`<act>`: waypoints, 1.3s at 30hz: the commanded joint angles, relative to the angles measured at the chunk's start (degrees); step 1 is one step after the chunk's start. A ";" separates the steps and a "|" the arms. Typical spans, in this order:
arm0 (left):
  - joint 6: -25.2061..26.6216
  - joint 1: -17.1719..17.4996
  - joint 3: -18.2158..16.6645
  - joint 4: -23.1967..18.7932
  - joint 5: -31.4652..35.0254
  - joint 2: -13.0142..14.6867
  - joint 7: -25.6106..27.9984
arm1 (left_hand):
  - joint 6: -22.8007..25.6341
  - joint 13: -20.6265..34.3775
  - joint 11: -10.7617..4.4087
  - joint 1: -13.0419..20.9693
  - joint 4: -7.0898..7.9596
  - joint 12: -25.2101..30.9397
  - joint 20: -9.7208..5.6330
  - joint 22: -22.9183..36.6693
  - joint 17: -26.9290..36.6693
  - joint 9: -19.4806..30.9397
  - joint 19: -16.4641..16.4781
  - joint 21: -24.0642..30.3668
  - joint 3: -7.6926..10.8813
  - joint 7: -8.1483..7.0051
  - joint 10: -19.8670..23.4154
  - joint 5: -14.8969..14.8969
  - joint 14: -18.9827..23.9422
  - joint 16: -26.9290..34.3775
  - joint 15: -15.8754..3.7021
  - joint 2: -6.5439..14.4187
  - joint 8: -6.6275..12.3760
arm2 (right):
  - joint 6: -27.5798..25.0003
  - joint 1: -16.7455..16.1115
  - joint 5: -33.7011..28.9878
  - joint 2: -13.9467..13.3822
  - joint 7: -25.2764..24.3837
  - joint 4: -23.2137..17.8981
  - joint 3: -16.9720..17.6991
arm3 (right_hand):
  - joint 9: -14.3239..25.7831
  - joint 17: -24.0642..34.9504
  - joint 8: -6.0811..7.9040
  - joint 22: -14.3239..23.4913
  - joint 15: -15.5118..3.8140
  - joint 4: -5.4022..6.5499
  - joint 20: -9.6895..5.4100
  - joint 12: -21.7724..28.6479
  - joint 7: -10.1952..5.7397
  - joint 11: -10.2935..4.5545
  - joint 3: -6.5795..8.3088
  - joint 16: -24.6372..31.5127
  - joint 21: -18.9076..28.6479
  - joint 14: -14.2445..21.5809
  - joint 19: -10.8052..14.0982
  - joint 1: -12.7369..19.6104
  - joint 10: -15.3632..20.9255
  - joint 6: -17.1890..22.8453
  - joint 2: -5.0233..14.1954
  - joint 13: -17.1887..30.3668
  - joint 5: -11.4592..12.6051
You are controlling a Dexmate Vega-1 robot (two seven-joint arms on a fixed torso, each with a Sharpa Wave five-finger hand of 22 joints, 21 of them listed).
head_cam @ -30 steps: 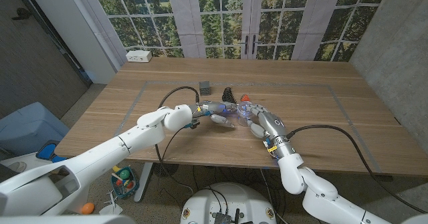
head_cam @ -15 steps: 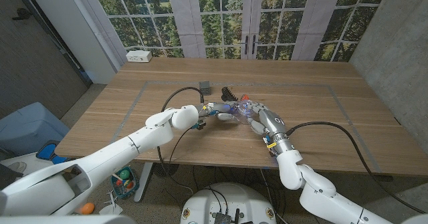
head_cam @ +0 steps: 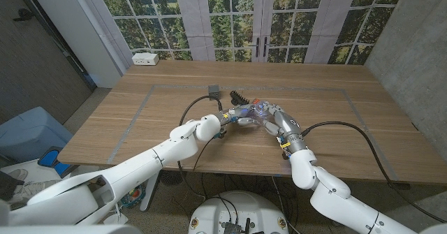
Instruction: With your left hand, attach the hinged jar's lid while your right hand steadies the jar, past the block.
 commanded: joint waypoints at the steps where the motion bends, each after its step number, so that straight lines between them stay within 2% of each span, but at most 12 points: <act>1: 7.06 0.58 6.34 2.99 4.40 -6.48 7.14 | -21.62 0.18 0.30 0.10 -0.66 0.04 0.04 0.37 0.22 0.18 -16.53 0.44 0.26 0.08 -20.11 0.52 -18.19 -0.01 0.61 0.32 0.48 | -6.71 1.60 9.11 -0.87 5.43 -2.06 0.27 | 0.33 -0.21 0.20 0.15 -7.15 -0.02 -0.74 0.16 0.67 3.67 1.29 -0.38 -0.49 0.47 -0.42 1.60 2.68 -1.06 -0.26 0.08 1.08; 5: 6.87 -0.19 7.71 3.14 5.32 -6.30 7.40 | -21.63 0.19 0.28 -0.11 -0.60 0.19 -0.07 0.39 0.22 0.18 -17.18 0.43 0.31 0.01 -20.27 0.49 -18.45 0.06 0.66 0.58 0.65 | -6.26 2.15 9.22 -1.57 4.51 -1.55 -0.51 | 0.32 -0.36 0.31 0.13 -7.04 -0.01 -0.73 0.24 0.82 4.13 1.83 -0.59 -0.61 0.54 -0.54 2.24 2.68 -1.24 -0.57 0.05 1.62; 8: 6.37 0.34 7.24 2.41 5.33 -5.94 9.76 | -21.77 0.19 0.16 -0.30 -0.52 0.19 -0.07 0.39 0.22 0.18 -17.59 0.39 0.27 -0.10 -20.50 0.45 -18.61 0.08 0.55 0.66 0.67 | -5.34 2.32 8.52 -2.31 3.38 -1.09 -1.25 | 0.31 -0.43 0.34 0.13 -6.97 0.01 -0.67 0.19 0.88 4.01 2.06 -0.70 -0.67 0.55 -0.59 2.50 2.48 -1.33 -0.76 0.04 1.87; 10: 4.28 1.31 6.40 2.05 5.40 -5.32 13.86 | -21.86 0.19 0.14 -0.43 -0.45 0.27 0.02 0.40 0.22 0.18 -17.55 0.52 0.27 -0.43 -20.49 0.44 -18.45 0.21 0.57 0.79 0.69 | -5.32 2.51 8.15 -2.73 3.18 -1.05 -1.71 | 0.31 -0.47 0.40 0.12 -6.93 0.03 -0.66 0.17 0.83 4.00 2.20 -0.76 -0.68 0.60 -0.56 2.64 2.36 -1.30 -0.89 0.03 2.03; 12: 1.41 2.37 5.49 2.18 5.69 -4.78 19.05 | -21.29 0.17 -0.02 -0.69 -0.32 0.65 0.17 0.41 0.21 0.18 -16.16 1.31 0.47 -1.05 -20.01 0.48 -17.46 0.68 0.42 1.32 1.10 | -4.69 2.54 7.48 -3.18 2.48 -0.83 -2.16 | 0.31 -0.49 0.41 0.12 -6.94 0.04 -0.63 0.16 0.84 4.03 2.29 -0.81 -0.72 0.61 -0.60 2.73 2.31 -1.36 -1.01 0.02 2.13; 13: 0.24 2.91 4.97 2.21 5.69 -4.65 21.30 | -20.37 0.14 -0.63 -0.71 -0.58 1.26 0.51 0.40 0.20 0.20 -14.67 1.99 0.99 -3.04 -18.63 0.62 -15.48 1.24 -0.17 1.69 1.58 | -4.34 2.50 7.11 -3.40 2.09 -0.74 -2.36 | 0.30 -0.51 0.42 0.12 -6.92 0.06 -0.57 0.10 0.81 3.90 2.38 -0.86 -0.76 0.61 -0.68 2.82 2.09 -1.42 -1.12 0.02 2.24; 16: -4.49 4.61 2.91 3.70 4.48 -5.08 29.08 | -18.51 0.15 -1.11 -0.17 -1.98 2.09 0.70 0.35 0.19 0.27 -12.23 2.78 1.64 -6.24 -15.62 0.77 -12.33 1.77 -1.13 1.05 2.37 | -3.04 2.22 6.08 -3.92 0.81 -0.61 -2.73 | 0.29 -0.57 0.32 0.10 -6.93 0.21 -0.29 -0.06 0.50 3.70 2.62 -1.03 -0.89 0.66 -0.83 2.96 1.43 -1.99 -1.61 0.01 2.59; 18: -6.87 5.41 1.71 4.69 3.86 -5.62 33.33 | -16.32 0.21 -1.27 0.52 -3.75 2.86 0.91 0.29 0.20 0.35 -10.63 3.08 1.82 -7.81 -12.13 0.82 -9.49 2.09 -1.84 -0.15 3.25 | -1.47 1.94 5.30 -4.34 -0.24 -0.33 -2.92 | 0.29 -0.58 0.39 0.10 -6.92 0.30 -0.29 -0.01 0.17 3.57 2.73 -1.08 -0.93 0.69 -0.85 2.99 1.41 -1.95 -1.76 0.01 2.72; 22: -11.35 6.06 0.09 6.43 3.23 -6.20 39.19 | -13.87 0.35 -2.05 1.18 -5.13 3.46 1.27 0.28 0.25 0.46 -7.91 3.67 1.61 -9.19 -8.60 0.73 -6.18 2.34 -2.76 -1.69 4.21 | 1.38 1.35 4.00 -4.79 -2.05 0.27 -2.93 | 0.30 -0.53 0.60 0.10 -6.89 0.62 -0.11 0.17 -0.26 3.33 2.89 -0.94 -0.88 1.34 -0.59 2.85 1.59 -1.70 -2.04 0.02 2.97; 23: -12.62 6.10 -0.25 6.85 2.94 -6.22 40.15 | -13.46 0.39 -1.99 1.32 -5.29 3.63 1.22 0.28 0.26 0.49 -7.27 3.81 1.54 -9.40 -7.74 0.71 -5.42 2.42 -2.86 -2.00 4.37 | 1.58 1.27 3.80 -4.95 -2.01 0.17 -2.89 | 0.30 -0.38 0.71 0.10 -7.03 1.06 -0.11 0.23 -0.32 3.29 2.56 -0.85 -0.89 1.43 -0.51 2.38 1.63 -1.51 -2.18 0.02 2.94; 28: -16.84 6.54 -1.68 8.61 2.61 -6.82 45.00 | -11.39 0.58 -2.28 1.99 -5.67 4.10 1.23 0.29 0.33 0.60 -3.86 4.56 1.11 -10.27 -4.58 0.63 -1.54 2.85 -3.33 -3.54 5.20 | 2.34 0.86 2.81 -5.03 -2.49 0.20 -2.63 | 0.33 -0.13 0.79 0.12 -7.06 1.54 0.08 0.38 -0.63 3.31 1.61 -0.56 -0.85 1.76 -0.23 1.66 1.79 -1.48 -2.43 0.05 2.73; 39: -17.10 7.42 -3.13 7.31 3.84 -6.04 46.15 | -10.18 0.70 -1.58 2.20 -5.73 4.02 1.25 0.31 0.44 0.66 -3.47 4.39 0.69 -10.86 -3.79 0.53 -0.70 2.64 -3.38 -4.70 5.67 | 3.07 0.26 1.55 -4.68 -2.58 0.02 -2.08 | 0.36 0.04 0.83 0.13 -6.95 1.60 0.15 0.39 -0.90 3.47 0.80 -0.42 -0.86 1.77 -0.05 1.35 1.61 -1.53 -2.54 0.09 2.54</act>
